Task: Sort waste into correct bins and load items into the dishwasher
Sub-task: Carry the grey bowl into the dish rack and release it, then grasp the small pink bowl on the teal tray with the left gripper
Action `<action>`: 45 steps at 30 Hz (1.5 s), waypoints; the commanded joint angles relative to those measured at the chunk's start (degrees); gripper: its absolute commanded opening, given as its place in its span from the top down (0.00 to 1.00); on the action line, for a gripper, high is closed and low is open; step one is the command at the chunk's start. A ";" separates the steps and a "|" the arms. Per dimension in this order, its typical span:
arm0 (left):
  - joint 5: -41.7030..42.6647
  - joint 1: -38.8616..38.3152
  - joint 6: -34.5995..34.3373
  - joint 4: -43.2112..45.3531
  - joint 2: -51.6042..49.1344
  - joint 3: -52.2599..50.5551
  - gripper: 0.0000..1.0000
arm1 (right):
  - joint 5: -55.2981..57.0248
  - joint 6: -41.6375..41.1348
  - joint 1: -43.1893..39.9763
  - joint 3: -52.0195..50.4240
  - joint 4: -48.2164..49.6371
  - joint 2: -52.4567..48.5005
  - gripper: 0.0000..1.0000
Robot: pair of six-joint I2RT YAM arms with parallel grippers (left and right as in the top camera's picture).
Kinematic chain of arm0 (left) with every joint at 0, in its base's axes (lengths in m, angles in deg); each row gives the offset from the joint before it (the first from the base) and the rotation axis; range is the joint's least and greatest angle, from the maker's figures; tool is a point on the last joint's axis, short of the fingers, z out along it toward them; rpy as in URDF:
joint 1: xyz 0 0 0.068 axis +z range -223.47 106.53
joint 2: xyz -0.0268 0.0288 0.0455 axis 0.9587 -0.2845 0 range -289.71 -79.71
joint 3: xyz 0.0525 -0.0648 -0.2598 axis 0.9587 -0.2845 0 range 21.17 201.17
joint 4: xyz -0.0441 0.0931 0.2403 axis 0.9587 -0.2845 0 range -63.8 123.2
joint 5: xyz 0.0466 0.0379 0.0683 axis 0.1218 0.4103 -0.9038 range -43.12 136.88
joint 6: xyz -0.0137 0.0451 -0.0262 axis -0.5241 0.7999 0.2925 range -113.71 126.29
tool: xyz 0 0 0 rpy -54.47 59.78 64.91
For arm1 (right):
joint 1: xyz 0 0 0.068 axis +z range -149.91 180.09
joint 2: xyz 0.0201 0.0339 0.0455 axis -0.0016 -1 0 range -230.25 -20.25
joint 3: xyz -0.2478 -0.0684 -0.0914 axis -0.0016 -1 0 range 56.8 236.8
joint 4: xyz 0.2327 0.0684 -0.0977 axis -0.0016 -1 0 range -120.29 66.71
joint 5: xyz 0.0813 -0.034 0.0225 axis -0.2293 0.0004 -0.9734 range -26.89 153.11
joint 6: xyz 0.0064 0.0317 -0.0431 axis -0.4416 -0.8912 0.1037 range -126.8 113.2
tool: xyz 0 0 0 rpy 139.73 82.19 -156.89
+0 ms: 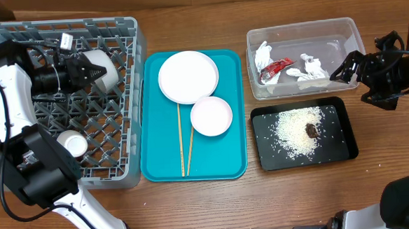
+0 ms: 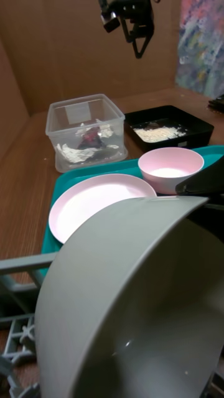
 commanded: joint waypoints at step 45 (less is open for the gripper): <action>-24.76 -7.85 -19.78 -5.70 20.81 3.67 0.00 | 0.50 0.02 0.04 1.09 0.31 0.50 0.00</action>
